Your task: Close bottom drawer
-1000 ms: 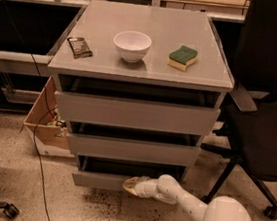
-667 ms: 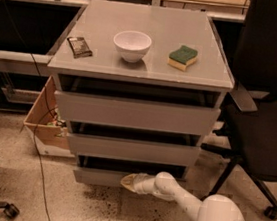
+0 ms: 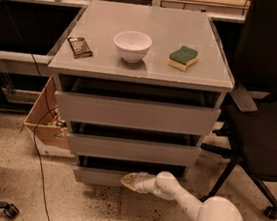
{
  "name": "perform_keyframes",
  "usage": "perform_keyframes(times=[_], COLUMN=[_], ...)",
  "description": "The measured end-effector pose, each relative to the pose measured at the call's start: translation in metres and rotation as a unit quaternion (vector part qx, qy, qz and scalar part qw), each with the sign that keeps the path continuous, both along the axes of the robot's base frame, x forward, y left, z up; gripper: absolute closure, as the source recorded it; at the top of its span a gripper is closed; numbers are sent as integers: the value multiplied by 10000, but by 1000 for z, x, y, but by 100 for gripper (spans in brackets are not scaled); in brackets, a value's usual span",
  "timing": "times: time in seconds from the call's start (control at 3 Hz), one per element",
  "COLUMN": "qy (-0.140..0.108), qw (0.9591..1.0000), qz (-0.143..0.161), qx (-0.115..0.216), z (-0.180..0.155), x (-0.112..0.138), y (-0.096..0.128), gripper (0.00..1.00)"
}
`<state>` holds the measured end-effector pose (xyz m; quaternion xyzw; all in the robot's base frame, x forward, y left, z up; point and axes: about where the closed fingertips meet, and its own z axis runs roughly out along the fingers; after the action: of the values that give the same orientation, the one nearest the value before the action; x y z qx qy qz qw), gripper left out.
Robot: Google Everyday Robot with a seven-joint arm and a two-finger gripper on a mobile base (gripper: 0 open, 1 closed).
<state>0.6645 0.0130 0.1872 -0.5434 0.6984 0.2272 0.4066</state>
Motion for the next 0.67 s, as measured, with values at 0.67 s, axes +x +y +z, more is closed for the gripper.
perform_keyframes(times=[0.67], qy=[-225], qw=[9984], qz=[206], qx=[482], z=[13], x=[7], y=[34], gripper=[100])
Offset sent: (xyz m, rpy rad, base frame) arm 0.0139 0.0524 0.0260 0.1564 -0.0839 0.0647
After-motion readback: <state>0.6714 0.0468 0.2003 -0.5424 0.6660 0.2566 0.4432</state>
